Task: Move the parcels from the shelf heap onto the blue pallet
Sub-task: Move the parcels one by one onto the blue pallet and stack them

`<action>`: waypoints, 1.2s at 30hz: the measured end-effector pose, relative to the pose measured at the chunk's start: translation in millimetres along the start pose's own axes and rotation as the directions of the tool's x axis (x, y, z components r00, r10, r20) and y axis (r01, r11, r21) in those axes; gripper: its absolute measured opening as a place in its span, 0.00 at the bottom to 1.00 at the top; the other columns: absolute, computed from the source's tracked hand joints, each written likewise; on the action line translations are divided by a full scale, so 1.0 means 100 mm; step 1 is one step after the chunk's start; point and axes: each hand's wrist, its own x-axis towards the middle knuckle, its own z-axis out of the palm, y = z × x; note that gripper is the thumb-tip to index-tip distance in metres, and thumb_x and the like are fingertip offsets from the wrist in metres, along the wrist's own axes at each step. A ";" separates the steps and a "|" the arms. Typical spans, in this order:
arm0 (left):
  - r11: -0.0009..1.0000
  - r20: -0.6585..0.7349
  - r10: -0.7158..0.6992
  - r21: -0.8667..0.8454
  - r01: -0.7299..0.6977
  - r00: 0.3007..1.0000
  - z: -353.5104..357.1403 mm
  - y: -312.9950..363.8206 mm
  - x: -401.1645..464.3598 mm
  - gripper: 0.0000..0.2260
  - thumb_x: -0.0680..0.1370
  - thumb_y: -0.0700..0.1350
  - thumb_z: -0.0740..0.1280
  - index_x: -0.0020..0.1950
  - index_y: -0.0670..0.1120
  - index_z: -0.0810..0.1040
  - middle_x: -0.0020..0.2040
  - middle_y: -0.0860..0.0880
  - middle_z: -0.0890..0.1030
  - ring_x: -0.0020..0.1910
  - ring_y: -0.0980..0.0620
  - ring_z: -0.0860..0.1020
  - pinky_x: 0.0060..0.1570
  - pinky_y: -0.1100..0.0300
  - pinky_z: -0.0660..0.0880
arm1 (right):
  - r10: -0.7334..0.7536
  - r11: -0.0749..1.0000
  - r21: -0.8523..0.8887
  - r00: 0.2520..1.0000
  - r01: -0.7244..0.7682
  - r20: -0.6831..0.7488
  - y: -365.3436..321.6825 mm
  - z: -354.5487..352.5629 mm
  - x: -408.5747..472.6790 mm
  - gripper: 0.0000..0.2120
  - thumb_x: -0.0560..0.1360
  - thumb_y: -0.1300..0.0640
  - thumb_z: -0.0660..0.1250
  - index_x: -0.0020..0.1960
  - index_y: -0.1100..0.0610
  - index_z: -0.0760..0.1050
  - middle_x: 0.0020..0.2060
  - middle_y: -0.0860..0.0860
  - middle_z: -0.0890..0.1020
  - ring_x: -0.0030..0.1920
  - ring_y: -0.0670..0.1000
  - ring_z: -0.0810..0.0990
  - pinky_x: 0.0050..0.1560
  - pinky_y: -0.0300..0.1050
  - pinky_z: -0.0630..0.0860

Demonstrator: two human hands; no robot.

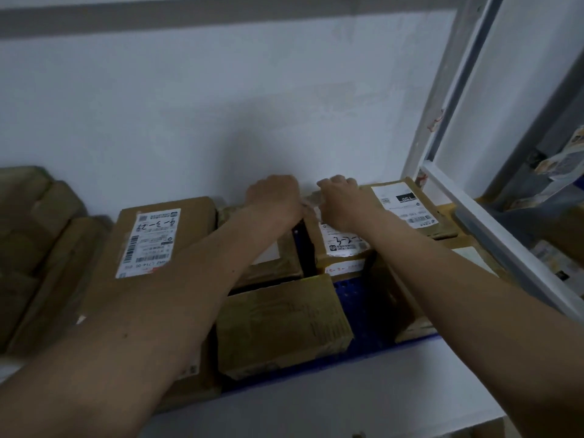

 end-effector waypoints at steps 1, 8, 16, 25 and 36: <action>0.999 -0.026 0.003 0.048 -0.002 1.000 -0.05 -0.10 -0.06 0.16 0.78 0.45 0.66 0.65 0.43 0.74 0.61 0.44 0.77 0.57 0.45 0.76 0.45 0.57 0.67 | -0.049 0.999 -0.022 0.999 0.049 -0.001 -0.12 -0.02 0.01 0.22 0.78 0.60 0.60 0.71 0.60 0.63 0.68 0.59 0.67 0.69 0.61 0.64 0.64 0.54 0.66; 0.957 -0.125 -0.132 0.241 0.159 0.983 -0.24 -1.00 -0.78 0.15 0.80 0.45 0.60 0.66 0.45 0.72 0.61 0.43 0.73 0.61 0.43 0.72 0.55 0.51 0.69 | -0.329 0.932 -0.135 0.942 0.336 0.067 -1.15 -0.01 -0.02 0.23 0.79 0.56 0.60 0.73 0.58 0.62 0.73 0.58 0.60 0.73 0.62 0.57 0.69 0.61 0.60; 0.934 -0.113 -0.282 0.196 0.299 0.953 -0.32 -2.05 -1.80 0.19 0.80 0.49 0.61 0.71 0.49 0.67 0.64 0.43 0.72 0.64 0.42 0.71 0.56 0.52 0.70 | -0.584 0.806 -0.064 0.808 0.589 0.081 -2.42 0.08 -0.49 0.23 0.79 0.51 0.61 0.73 0.51 0.64 0.74 0.54 0.60 0.75 0.58 0.52 0.70 0.61 0.56; 0.897 -0.093 -0.425 0.089 0.433 0.900 -0.27 -3.09 -3.18 0.19 0.78 0.46 0.63 0.69 0.46 0.70 0.66 0.43 0.71 0.66 0.42 0.69 0.58 0.50 0.70 | -0.696 0.707 -0.014 0.699 0.707 0.166 -3.85 0.53 -1.24 0.22 0.77 0.51 0.61 0.71 0.50 0.65 0.73 0.54 0.61 0.74 0.60 0.54 0.71 0.61 0.57; 0.844 -0.071 -0.535 0.006 0.537 0.842 -0.06 -4.34 -4.67 0.13 0.78 0.40 0.62 0.60 0.45 0.78 0.61 0.45 0.77 0.58 0.44 0.77 0.49 0.55 0.75 | -0.728 0.676 0.032 0.659 0.737 0.191 -5.21 1.18 -2.10 0.10 0.78 0.56 0.58 0.58 0.56 0.70 0.62 0.57 0.70 0.65 0.60 0.65 0.63 0.58 0.65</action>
